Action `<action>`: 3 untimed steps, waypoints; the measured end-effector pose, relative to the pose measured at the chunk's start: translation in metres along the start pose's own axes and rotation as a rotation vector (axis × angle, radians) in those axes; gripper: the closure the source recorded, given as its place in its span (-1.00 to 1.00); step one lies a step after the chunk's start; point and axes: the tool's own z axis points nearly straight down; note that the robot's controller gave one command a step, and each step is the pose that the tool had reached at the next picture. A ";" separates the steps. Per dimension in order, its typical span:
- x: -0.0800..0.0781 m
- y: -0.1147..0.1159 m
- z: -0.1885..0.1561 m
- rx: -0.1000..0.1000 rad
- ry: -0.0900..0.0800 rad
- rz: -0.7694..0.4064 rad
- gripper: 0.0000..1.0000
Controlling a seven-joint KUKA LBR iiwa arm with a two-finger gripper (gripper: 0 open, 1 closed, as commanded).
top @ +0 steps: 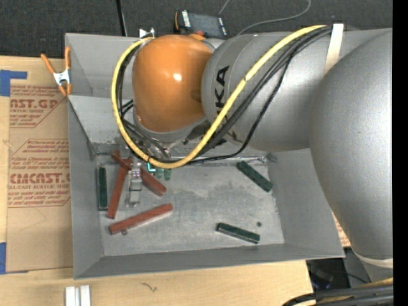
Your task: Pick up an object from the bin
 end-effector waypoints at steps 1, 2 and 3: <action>0.025 -0.078 0.148 0.002 0.001 -0.190 -1.00; 0.023 -0.076 0.143 -0.001 -0.006 -0.192 1.00; 0.001 -0.127 0.142 -0.001 -0.010 -0.130 1.00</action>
Offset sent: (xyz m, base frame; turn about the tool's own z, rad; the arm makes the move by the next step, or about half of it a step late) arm -0.0236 -0.0764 -0.1431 -0.1918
